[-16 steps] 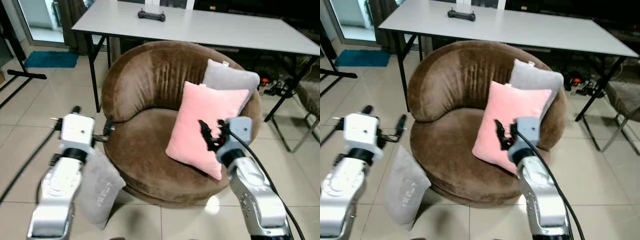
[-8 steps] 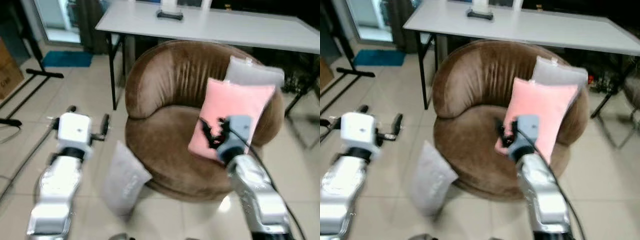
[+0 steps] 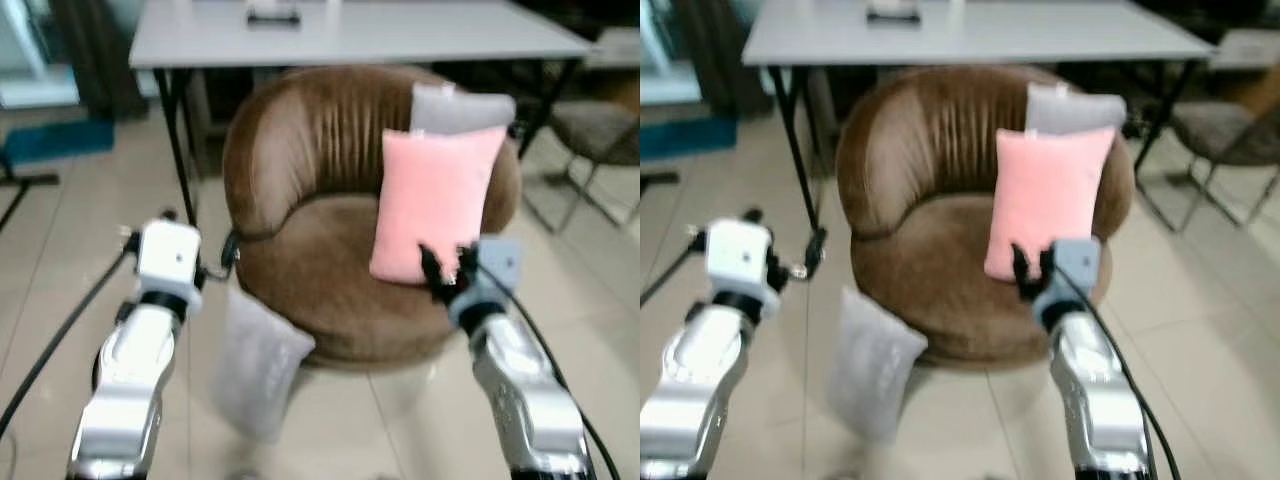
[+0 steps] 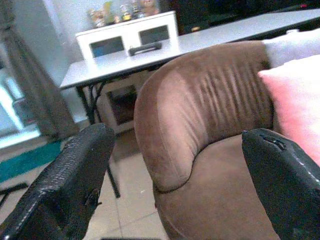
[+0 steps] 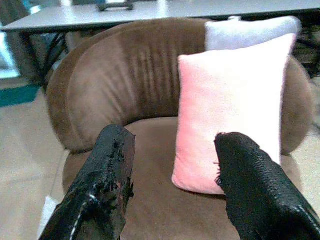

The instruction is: Move the pillow to the sofa from floor

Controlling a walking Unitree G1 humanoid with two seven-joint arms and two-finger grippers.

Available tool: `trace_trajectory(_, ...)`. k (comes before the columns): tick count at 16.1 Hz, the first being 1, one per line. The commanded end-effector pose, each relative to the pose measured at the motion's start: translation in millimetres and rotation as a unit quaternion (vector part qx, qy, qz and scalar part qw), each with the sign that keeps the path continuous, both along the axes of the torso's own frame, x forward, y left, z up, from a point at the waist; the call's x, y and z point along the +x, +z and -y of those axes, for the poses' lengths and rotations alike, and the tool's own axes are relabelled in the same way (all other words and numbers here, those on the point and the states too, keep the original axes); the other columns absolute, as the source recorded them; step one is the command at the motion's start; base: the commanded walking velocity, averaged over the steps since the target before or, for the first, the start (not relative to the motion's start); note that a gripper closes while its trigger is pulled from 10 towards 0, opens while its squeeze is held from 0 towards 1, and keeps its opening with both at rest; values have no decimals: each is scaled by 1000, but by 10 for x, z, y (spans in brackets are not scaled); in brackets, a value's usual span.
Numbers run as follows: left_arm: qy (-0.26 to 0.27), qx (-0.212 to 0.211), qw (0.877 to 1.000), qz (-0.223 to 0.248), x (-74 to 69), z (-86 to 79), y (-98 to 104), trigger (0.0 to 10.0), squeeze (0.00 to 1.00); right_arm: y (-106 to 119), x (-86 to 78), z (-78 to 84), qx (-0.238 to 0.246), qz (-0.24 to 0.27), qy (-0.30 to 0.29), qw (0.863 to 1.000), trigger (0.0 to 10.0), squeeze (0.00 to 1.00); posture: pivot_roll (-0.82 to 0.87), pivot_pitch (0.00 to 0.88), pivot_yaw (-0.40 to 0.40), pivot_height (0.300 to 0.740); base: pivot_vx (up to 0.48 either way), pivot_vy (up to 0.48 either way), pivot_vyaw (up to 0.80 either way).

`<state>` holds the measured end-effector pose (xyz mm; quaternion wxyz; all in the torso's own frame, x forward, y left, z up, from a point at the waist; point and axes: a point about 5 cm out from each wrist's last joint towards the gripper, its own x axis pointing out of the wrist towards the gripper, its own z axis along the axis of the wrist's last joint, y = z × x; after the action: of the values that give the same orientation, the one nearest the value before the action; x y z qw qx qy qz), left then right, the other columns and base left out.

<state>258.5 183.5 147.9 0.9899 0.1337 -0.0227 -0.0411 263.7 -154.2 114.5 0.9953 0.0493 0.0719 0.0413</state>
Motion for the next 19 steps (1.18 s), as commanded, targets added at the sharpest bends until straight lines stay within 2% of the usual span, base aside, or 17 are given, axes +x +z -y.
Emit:
trace_trajectory(1, 4, 6, 1000, 4, 18, -42, 24, 10000, 0, 36, 11, -42, 8, 6, 3, 1000, 10000, 0, 101, 0, -36, 740, 0, 379, -800)
trace_trajectory(7, -2, 8, 1000, 3, 44, -35, 25, 10000, 0, -23, -32, 25, 8, -5, -26, 1000, 10000, 0, 101, 0, -32, 740, 0, 383, -800)
trace_trajectory(12, -14, 7, 1000, -2, 79, -13, 11, 10000, 0, -118, -301, 326, -35, -30, -30, 998, 10000, 0, 75, 0, 3, 740, 0, 384, -800)
trace_trajectory(14, -15, 8, 1000, -1, 81, -16, 12, 10000, 0, -132, -377, 402, -39, -37, -51, 997, 10000, 0, 75, 0, 3, 740, 0, 382, -800)
trace_trajectory(16, -13, 6, 1000, -5, 68, -28, -16, 10000, 0, -88, -367, 389, -29, -25, -88, 995, 10000, 0, 67, 0, 12, 740, 0, 382, -800)
trace_trajectory(19, -14, 2, 1000, -10, 61, -27, -44, 10000, 0, -26, -386, 362, -33, -15, -96, 995, 10000, 0, 58, 0, 18, 740, 0, 382, -800)
